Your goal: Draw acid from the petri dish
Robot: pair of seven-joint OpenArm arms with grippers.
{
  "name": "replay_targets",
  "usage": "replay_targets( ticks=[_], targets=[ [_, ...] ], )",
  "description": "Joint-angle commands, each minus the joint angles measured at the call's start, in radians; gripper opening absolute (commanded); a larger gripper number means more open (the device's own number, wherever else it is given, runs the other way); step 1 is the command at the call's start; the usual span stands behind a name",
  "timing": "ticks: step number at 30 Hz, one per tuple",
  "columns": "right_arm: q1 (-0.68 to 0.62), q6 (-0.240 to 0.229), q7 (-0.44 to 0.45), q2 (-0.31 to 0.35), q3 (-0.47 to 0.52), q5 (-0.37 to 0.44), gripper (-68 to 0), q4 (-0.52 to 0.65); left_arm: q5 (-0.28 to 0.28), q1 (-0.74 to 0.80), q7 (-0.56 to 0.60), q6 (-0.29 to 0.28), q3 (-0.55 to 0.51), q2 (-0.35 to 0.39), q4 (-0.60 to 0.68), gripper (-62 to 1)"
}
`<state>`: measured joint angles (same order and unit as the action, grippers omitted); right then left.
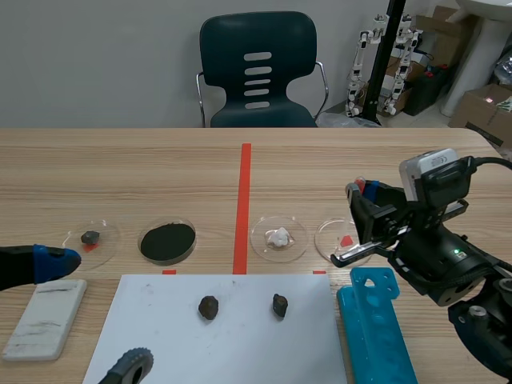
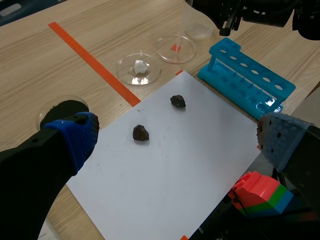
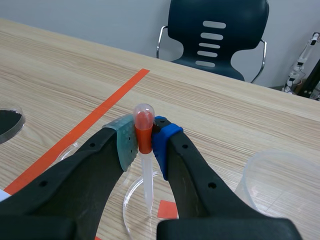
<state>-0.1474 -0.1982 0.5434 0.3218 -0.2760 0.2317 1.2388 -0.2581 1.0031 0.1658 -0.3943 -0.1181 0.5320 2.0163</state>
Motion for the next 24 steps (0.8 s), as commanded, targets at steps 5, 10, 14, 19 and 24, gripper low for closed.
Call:
replay_targets(
  ticks=[5,10,14,19,24],
  targets=[
    [0.012,0.0,0.021,0.008,0.01,-0.001,-59.9,0.013,-0.01,0.007,0.014,0.0,0.006,-0.005,0.011,1.4],
    [0.012,0.0,0.019,0.008,0.01,-0.001,-59.8,0.013,-0.01,0.007,0.014,0.0,0.006,-0.005,0.011,1.4],
    [0.012,0.0,0.016,0.008,0.01,0.0,-59.8,0.013,-0.01,0.007,0.014,0.0,0.006,-0.005,0.011,1.4],
    [0.012,0.0,0.016,0.008,0.01,0.0,-59.2,0.013,-0.01,0.007,0.014,0.0,0.006,-0.005,0.011,1.4],
    [0.012,0.0,0.015,0.008,0.009,0.0,-57.5,0.013,-0.01,0.007,0.014,0.0,0.006,-0.005,0.011,1.4]
  ],
)
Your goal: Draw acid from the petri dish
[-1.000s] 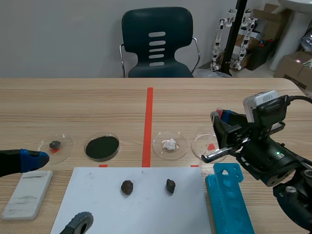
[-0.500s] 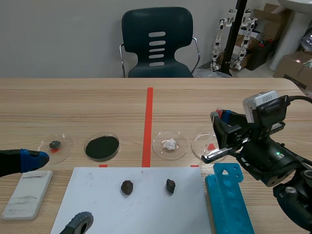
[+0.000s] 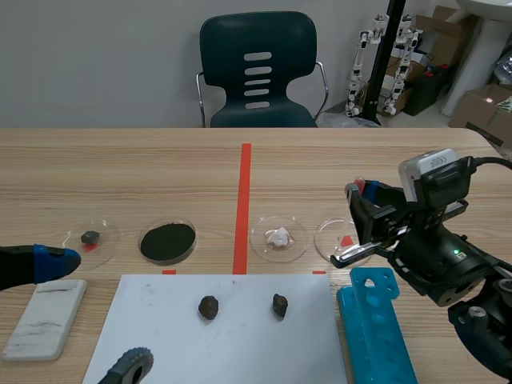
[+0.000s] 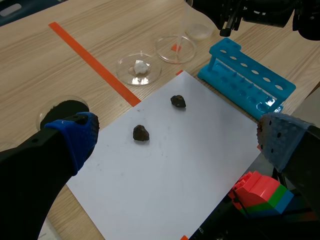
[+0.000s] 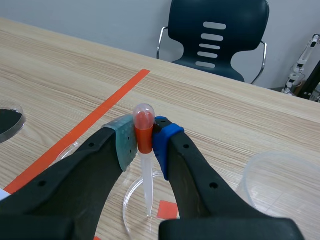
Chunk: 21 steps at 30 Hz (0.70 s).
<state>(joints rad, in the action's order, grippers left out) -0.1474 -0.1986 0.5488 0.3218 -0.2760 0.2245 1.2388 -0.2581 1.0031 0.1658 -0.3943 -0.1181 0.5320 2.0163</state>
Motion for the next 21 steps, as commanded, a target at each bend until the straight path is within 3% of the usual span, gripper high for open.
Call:
replay_targets(
  ticks=[1,21],
  targets=[
    [0.012,0.0,0.007,0.008,0.009,0.007,-57.0,0.013,-0.01,0.007,0.014,0.0,0.006,-0.005,0.011,1.4],
    [0.012,0.0,-0.003,0.008,0.009,0.007,-56.1,0.013,-0.01,0.007,0.014,0.0,0.006,-0.005,0.011,1.4]
  ],
)
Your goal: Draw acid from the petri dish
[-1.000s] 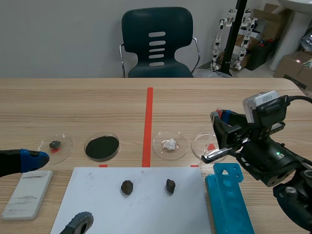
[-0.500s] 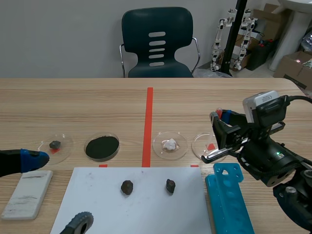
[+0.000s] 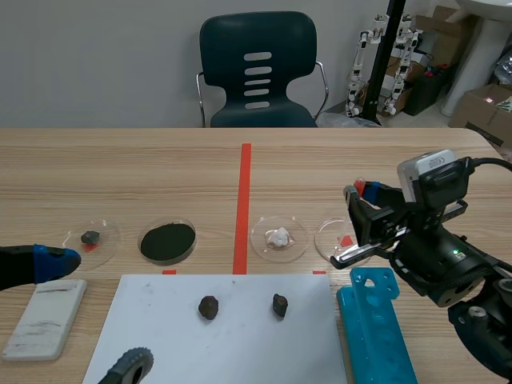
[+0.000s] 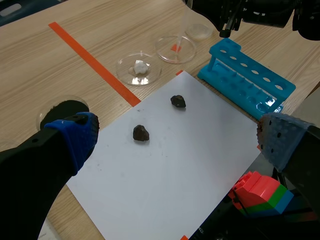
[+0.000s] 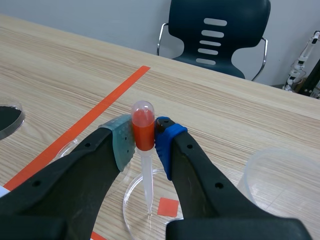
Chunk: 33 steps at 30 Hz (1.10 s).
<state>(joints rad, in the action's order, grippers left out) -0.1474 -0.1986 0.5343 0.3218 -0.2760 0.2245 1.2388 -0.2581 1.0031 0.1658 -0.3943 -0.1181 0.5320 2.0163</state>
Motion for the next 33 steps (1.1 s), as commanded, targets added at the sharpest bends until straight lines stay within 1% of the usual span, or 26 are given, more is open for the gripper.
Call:
replay_targets(
  ticks=[1,24,30,33],
  targets=[
    [0.012,0.0,0.012,0.008,0.009,0.007,-56.1,0.013,-0.01,0.007,0.014,0.0,0.006,-0.005,0.011,1.4],
    [0.012,0.0,0.014,0.008,0.009,0.007,-56.1,0.013,-0.01,0.007,0.014,0.0,0.006,-0.005,0.011,1.4],
    [0.011,0.0,0.011,0.034,0.009,0.016,-56.1,0.032,-0.01,0.007,0.014,0.0,0.006,-0.005,0.011,1.4],
    [0.005,0.0,-0.002,0.059,0.009,0.047,-56.1,0.073,-0.01,0.007,0.014,0.0,0.006,-0.005,0.011,1.4]
  ],
)
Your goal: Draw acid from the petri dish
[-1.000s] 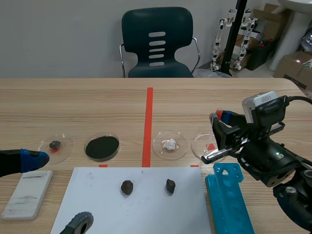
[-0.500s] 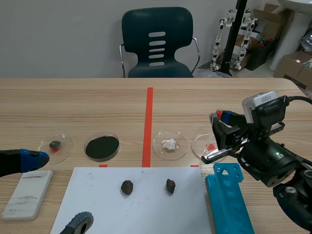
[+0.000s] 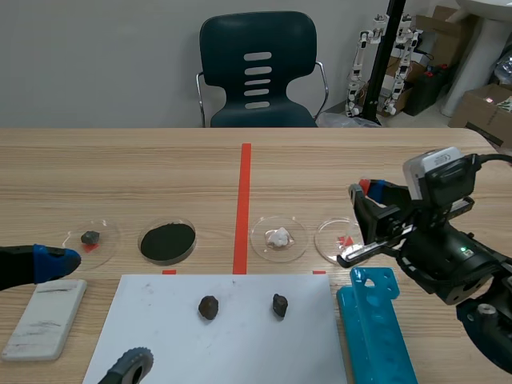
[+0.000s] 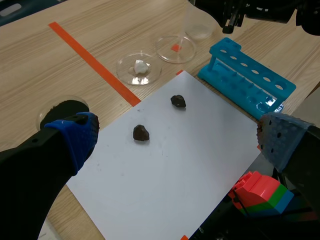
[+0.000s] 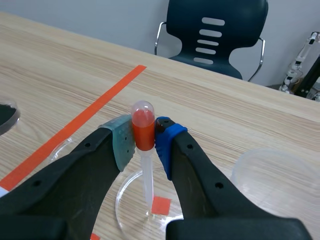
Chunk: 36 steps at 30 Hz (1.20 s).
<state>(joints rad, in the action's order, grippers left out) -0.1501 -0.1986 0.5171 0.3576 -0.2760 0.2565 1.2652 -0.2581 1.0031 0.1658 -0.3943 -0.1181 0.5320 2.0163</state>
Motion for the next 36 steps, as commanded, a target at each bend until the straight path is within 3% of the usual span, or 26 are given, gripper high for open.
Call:
replay_targets(
  ticks=[1,10,18,21,31,36],
  targets=[
    [0.005,0.0,0.01,0.034,0.009,0.026,-56.1,0.066,-0.01,0.007,0.015,0.0,0.006,-0.005,0.011,1.4],
    [-0.11,0.077,-0.078,0.128,0.015,0.071,-56.1,0.342,-0.01,0.007,0.014,0.0,0.006,-0.005,0.011,1.4],
    [-0.376,0.081,-0.108,0.205,0.103,0.073,-56.1,0.632,-0.01,0.007,0.014,0.0,0.006,-0.005,0.011,1.4],
    [-0.487,0.105,-0.112,0.211,0.142,0.068,-56.1,0.716,-0.01,0.007,0.014,0.0,0.006,-0.005,0.011,1.4],
    [-0.837,0.105,-0.107,0.211,0.244,0.031,-56.1,0.924,-0.01,0.007,0.014,0.0,0.006,-0.005,0.011,1.4],
    [-0.985,0.105,-0.029,0.21,0.248,-0.045,-56.1,0.964,-0.01,0.007,0.014,0.0,0.006,-0.005,0.011,1.4]
  ],
)
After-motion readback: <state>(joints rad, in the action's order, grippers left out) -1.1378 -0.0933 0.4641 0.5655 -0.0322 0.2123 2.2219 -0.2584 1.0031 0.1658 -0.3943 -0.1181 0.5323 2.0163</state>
